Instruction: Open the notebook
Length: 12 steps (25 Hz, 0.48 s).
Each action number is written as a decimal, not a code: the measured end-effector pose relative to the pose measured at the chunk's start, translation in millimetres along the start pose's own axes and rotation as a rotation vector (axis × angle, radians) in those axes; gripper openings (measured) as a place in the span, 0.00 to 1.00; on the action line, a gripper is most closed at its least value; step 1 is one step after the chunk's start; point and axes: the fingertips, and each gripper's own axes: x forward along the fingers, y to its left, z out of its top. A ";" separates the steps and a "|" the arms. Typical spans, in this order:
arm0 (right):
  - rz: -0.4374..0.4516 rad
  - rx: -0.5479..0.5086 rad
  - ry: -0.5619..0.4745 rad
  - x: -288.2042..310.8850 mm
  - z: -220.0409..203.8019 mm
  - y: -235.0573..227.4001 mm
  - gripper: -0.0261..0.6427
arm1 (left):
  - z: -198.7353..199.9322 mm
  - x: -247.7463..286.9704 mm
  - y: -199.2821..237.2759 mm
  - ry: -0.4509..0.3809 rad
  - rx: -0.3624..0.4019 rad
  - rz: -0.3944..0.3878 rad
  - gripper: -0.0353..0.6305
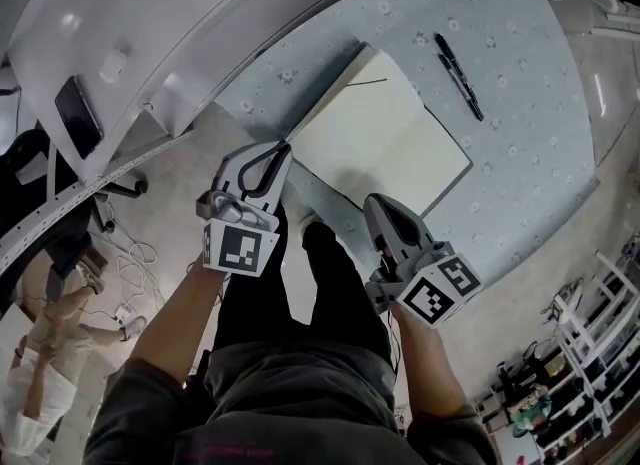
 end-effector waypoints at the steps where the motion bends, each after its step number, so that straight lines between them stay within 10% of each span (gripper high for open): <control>1: 0.003 -0.001 0.008 2.2 0.4 -0.4 0.04 | -2.9 1.0 1.6 0.011 -0.006 0.006 0.09; 12: 0.022 -0.008 0.041 16.3 3.5 -1.6 0.04 | -7.8 6.2 10.3 0.041 -0.031 0.039 0.06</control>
